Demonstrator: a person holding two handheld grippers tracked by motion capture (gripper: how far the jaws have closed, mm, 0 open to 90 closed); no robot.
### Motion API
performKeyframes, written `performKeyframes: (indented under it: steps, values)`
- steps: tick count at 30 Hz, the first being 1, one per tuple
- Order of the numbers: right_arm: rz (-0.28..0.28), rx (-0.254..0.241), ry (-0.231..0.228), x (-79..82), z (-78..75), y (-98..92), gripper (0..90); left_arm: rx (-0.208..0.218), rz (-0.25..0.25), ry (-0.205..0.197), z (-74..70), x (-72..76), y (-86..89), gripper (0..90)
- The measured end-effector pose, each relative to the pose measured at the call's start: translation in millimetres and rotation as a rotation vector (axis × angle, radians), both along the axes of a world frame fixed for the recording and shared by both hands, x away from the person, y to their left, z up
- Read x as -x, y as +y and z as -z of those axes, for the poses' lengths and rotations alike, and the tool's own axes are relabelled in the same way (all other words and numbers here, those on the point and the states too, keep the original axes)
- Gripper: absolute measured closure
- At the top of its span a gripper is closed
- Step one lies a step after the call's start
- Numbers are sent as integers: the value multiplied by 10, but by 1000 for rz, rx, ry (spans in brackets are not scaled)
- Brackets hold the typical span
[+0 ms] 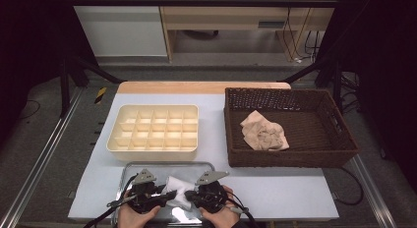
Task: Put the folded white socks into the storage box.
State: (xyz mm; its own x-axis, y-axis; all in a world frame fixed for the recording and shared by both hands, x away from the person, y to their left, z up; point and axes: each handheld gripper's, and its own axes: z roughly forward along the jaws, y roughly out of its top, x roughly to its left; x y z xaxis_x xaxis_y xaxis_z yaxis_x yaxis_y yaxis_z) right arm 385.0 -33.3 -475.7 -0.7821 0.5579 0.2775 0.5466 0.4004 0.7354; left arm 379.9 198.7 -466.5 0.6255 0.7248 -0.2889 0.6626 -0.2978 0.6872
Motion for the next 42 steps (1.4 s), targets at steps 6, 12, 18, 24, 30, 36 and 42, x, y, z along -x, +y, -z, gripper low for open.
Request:
performKeyframes:
  steps: [6,12,18,24,30,36,42]
  values:
    - [-5,-10,-2,-9,-12,-14,845,15,3,-9,-6,10,0,687]
    - [49,-24,-67,-19,-124,-152,783,38,22,-35,-67,21,24,705]
    - [154,-19,-141,-61,-212,-469,720,35,9,-93,-224,12,112,705]
    - [256,12,-184,-75,-210,-805,673,23,2,-129,-342,-17,166,704]
    - [343,43,-175,-62,-169,-1086,641,7,-19,-161,-411,-41,224,703]
    - [392,69,-158,-25,-134,-1317,622,4,-36,-179,-463,-60,292,702]
    - [439,98,-166,23,-139,-1482,606,-3,-60,-194,-511,-92,367,701]
